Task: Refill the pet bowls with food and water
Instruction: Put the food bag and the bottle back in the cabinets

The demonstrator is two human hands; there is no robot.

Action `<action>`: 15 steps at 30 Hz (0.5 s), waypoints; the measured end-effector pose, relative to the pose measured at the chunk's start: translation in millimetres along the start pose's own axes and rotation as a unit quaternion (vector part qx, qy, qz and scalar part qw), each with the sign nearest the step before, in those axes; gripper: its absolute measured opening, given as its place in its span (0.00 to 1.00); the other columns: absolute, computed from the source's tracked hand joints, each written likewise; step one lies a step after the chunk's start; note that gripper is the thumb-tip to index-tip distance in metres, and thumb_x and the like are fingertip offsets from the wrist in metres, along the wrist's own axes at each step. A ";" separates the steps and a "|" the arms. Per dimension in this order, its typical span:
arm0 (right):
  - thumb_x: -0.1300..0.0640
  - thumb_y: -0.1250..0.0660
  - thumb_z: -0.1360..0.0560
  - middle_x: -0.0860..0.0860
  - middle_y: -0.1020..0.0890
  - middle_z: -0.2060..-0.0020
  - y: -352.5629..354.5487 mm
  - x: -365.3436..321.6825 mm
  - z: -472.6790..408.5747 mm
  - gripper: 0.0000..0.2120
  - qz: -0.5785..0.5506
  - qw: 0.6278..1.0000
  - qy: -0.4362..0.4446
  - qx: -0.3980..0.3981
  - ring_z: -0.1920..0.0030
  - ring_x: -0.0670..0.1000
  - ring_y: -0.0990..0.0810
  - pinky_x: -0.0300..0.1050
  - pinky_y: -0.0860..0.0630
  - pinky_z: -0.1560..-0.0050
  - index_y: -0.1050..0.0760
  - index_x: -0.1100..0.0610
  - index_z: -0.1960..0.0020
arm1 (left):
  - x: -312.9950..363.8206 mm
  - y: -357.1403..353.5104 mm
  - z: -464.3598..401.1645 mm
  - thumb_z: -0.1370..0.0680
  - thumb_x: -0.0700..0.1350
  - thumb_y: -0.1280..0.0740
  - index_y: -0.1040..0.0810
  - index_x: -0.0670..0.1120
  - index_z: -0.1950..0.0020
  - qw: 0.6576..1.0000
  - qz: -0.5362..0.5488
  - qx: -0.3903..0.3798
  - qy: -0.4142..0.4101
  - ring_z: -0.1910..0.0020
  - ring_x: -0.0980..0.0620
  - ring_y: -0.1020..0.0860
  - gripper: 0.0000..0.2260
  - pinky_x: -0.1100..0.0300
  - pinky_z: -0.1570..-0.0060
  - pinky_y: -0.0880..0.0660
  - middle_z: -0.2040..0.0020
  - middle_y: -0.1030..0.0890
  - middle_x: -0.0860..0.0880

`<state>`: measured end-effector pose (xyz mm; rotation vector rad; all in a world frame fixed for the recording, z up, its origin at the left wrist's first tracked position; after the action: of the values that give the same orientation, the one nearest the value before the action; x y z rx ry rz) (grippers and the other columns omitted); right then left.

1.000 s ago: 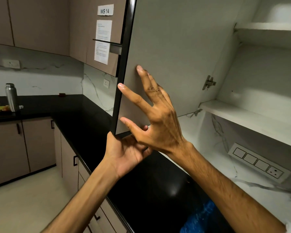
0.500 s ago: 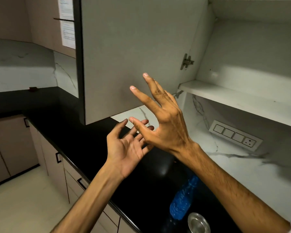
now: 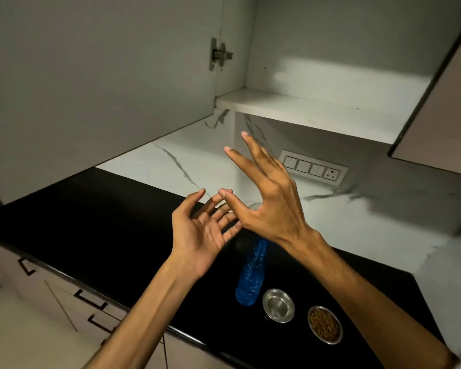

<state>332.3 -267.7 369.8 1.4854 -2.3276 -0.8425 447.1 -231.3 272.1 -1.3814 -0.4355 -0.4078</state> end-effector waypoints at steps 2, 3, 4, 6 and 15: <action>0.47 0.26 0.24 0.56 0.35 0.19 5.5 16.0 15.3 0.33 0.008 1.000 -0.029 0.000 0.21 0.52 0.33 0.49 0.34 0.24 0.30 0.54 0.22 | -15.3 3.2 -11.8 0.23 0.56 0.33 0.20 0.42 0.33 1.000 -0.016 -0.002 0.012 0.37 0.41 0.20 0.25 0.43 0.24 0.34 0.39 0.19 0.40; 0.47 0.26 0.24 0.55 0.35 0.19 7.9 24.2 23.7 0.33 0.010 0.999 -0.044 0.000 0.21 0.52 0.33 0.50 0.33 0.24 0.30 0.54 0.22 | -23.1 4.9 -17.7 0.23 0.56 0.33 0.18 0.43 0.38 1.000 -0.026 -0.002 0.016 0.38 0.41 0.20 0.21 0.44 0.25 0.33 0.41 0.18 0.41; 0.47 0.26 0.24 0.54 0.35 0.19 10.0 31.9 32.0 0.33 0.012 0.998 -0.058 -0.001 0.21 0.51 0.33 0.52 0.32 0.24 0.30 0.53 0.22 | -30.6 7.1 -22.5 0.22 0.56 0.34 0.16 0.43 0.42 0.999 -0.037 0.002 0.019 0.39 0.41 0.19 0.20 0.44 0.27 0.32 0.42 0.17 0.41; 0.47 0.25 0.24 0.53 0.35 0.19 12.5 47.4 48.9 0.34 0.017 0.996 -0.088 -0.005 0.21 0.50 0.33 0.54 0.30 0.24 0.30 0.52 0.22 | -43.9 11.1 -30.5 0.21 0.56 0.36 0.14 0.43 0.43 0.997 -0.072 0.016 0.022 0.42 0.42 0.18 0.20 0.47 0.32 0.27 0.43 0.16 0.41; 0.43 0.27 0.23 0.47 0.32 0.21 1.7 106.5 131.3 0.34 0.017 0.968 -0.245 -0.057 0.22 0.43 0.35 0.45 0.36 0.24 0.32 0.48 0.21 | -96.1 54.2 -67.7 0.20 0.53 0.36 0.17 0.41 0.37 0.977 -0.195 0.085 0.013 0.46 0.44 0.17 0.20 0.47 0.40 0.24 0.45 0.16 0.41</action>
<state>218.0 -318.2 255.9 1.2955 -2.5693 -1.4458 397.0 -288.3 167.2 -1.1212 -0.7090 -0.6919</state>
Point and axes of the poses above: each hand's wrist, its own z-axis away from the middle knuckle, its own y-axis out of the back of the hand, x = y × z, the point moved 5 cm from there along -z, towards the middle knuckle
